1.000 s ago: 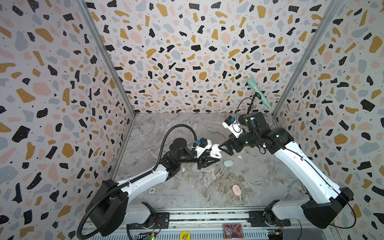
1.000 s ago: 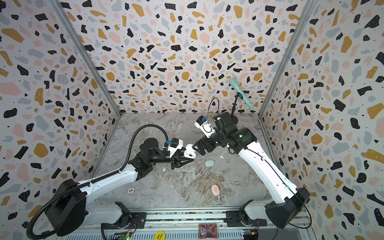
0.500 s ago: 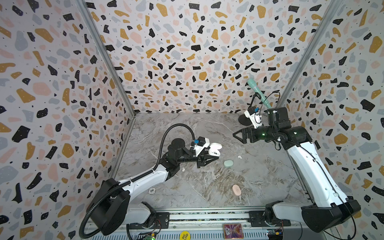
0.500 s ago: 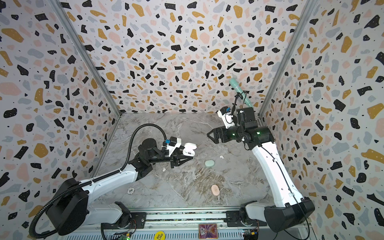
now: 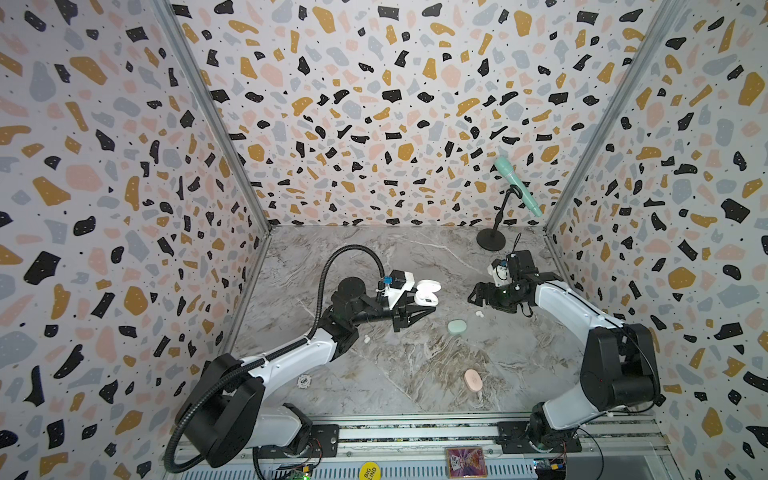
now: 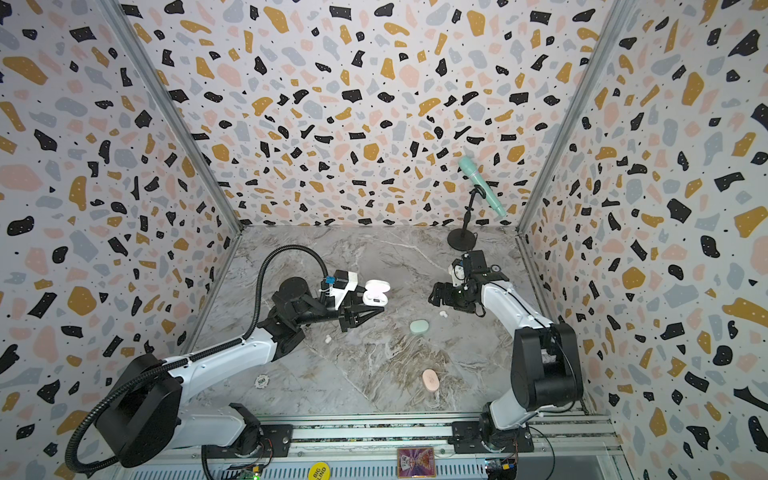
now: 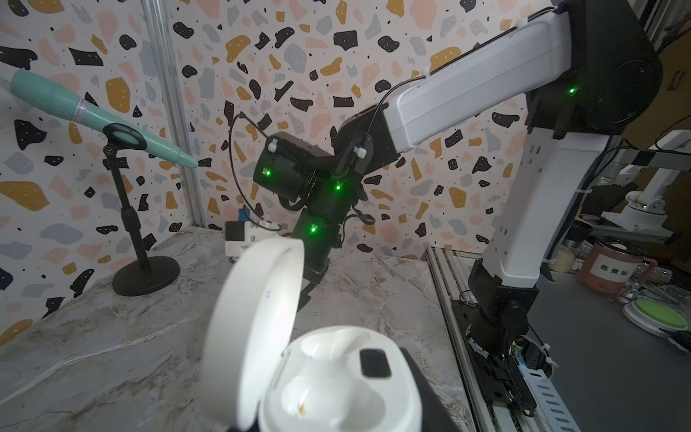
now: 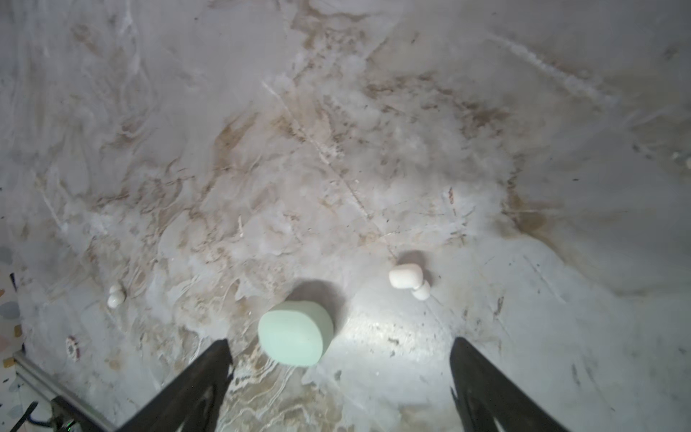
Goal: Insert the wireless bluetooth earbuds into the charging case
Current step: 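Lower the right gripper over the white earbud beside the mint-green case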
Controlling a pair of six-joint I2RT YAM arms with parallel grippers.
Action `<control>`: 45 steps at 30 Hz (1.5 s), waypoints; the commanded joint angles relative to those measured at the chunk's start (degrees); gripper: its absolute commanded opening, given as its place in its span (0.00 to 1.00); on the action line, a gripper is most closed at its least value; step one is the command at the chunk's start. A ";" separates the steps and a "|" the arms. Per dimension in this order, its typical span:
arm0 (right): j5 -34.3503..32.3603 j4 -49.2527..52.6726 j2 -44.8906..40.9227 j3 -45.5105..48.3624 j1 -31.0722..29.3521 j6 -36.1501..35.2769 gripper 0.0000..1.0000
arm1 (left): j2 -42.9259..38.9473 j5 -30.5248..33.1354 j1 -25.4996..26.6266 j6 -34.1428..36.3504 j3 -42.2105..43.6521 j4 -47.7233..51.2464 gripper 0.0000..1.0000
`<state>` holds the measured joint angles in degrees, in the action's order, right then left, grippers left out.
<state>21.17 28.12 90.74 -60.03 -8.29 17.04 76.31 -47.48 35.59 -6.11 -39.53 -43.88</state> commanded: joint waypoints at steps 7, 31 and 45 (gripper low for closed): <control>2.11 -5.11 8.38 -2.49 1.41 -2.12 0.88 | -0.38 -0.90 -1.14 -0.16 0.86 -3.94 0.33; 10.43 -5.22 8.96 1.23 -0.82 -0.50 0.87 | 0.33 -1.38 -1.22 -1.40 0.99 -5.28 0.33; 13.70 -2.97 5.18 -3.34 -5.71 2.51 0.87 | 0.32 -1.41 -1.21 -1.58 1.04 -5.36 0.33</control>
<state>35.35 22.65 100.09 -61.23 -13.93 19.25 76.58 -47.70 34.65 -7.33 -38.96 -45.54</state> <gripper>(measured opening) 0.872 0.431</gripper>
